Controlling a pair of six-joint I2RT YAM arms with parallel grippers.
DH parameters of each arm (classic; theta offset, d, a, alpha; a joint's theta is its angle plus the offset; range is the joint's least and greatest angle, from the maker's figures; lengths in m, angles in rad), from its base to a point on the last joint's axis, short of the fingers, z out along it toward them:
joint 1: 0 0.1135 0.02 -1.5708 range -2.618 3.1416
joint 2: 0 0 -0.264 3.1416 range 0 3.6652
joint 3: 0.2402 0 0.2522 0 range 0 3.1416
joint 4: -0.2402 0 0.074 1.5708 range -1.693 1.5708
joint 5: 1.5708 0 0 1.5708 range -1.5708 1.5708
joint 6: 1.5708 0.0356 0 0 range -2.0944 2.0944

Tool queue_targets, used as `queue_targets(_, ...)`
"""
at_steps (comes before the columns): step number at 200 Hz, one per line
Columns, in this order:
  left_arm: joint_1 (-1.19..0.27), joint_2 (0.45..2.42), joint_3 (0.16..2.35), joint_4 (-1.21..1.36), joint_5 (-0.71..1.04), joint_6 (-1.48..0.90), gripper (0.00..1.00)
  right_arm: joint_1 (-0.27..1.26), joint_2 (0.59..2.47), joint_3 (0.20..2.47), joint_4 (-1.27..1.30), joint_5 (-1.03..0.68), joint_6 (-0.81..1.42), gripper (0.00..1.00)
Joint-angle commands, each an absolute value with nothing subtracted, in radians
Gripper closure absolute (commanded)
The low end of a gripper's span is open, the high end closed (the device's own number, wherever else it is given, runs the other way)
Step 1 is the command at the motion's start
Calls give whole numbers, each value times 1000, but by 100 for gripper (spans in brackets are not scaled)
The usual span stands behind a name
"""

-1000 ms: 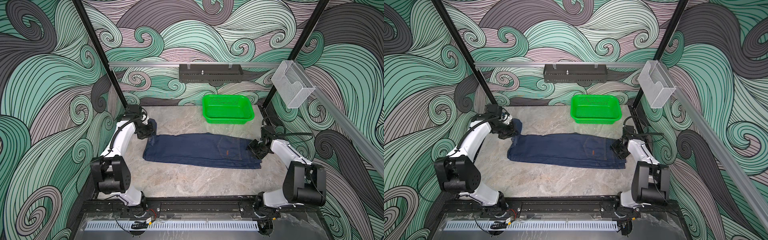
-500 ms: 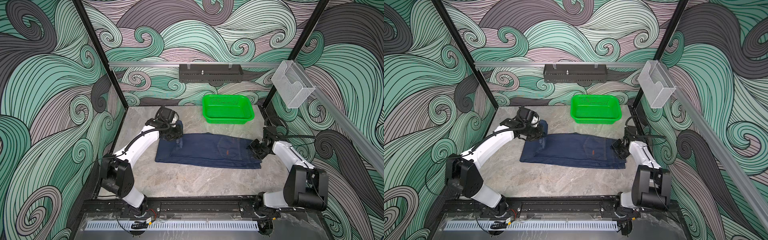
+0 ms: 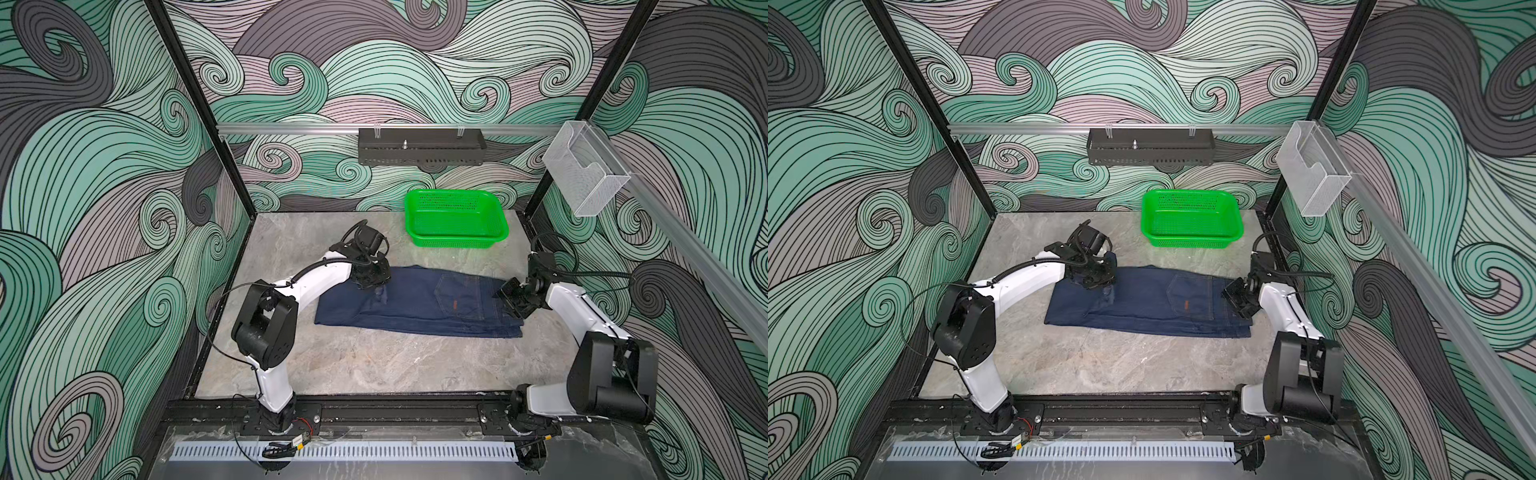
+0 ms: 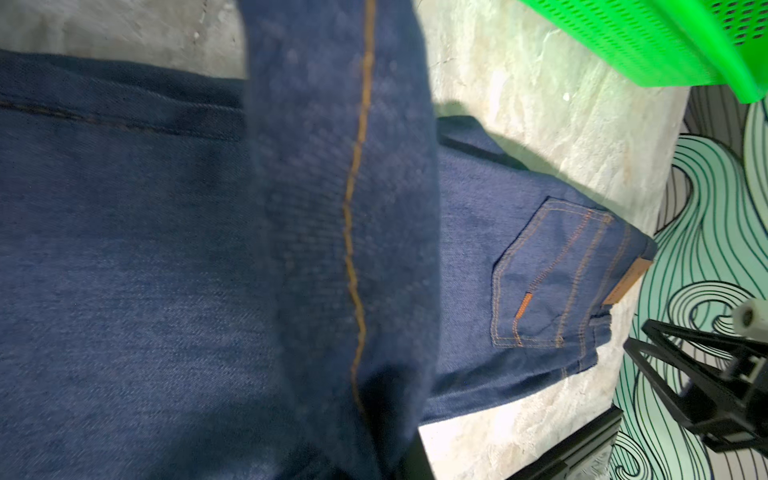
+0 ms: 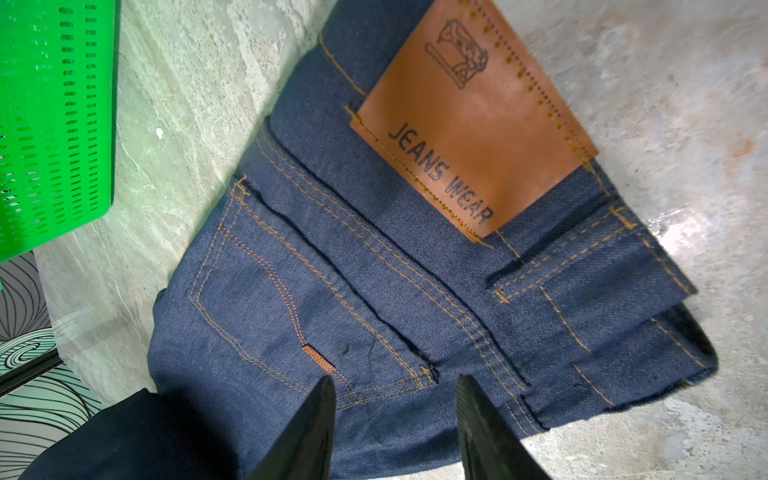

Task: Fold and stack the trousers
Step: 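Lay the hem onto the waistband and open the left gripper, drawing back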

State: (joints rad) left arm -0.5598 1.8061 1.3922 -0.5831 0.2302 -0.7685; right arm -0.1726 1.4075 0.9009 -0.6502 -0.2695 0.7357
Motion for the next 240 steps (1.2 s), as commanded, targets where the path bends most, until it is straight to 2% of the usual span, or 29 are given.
queue_targets(1,-573,1838,1433,-551,194,-794,100,-176,1404,887,-655,-275,723,51)
queue_targets(16,-583,1860,1449,-554,193,-792,98,-176,1407,885,-655,-275,721,51)
queue_targets(45,-605,1885,1472,-574,234,-787,63,-179,1407,885,-656,-272,721,51)
queue_targets(64,-618,1862,1490,-561,280,-791,57,-179,1405,888,-656,-272,721,51)
queue_targets(90,-639,1795,1557,-585,287,-760,36,-178,1397,891,-658,-272,720,51)
queue_targets(118,-627,1721,1629,-683,236,-668,29,-164,1387,904,-668,-276,713,50)
queue_targets(145,-556,1623,1547,-719,122,-583,22,-106,1382,937,-689,-261,699,49)
queue_targets(182,-328,1579,1432,-804,243,-442,12,-58,1378,956,-697,-230,703,48)
queue_targets(207,-186,1617,1418,-894,288,-331,12,-50,1378,956,-695,-220,693,45)
queue_targets(240,-58,1743,1449,-1013,383,-199,20,-52,1353,951,-696,-174,646,41)
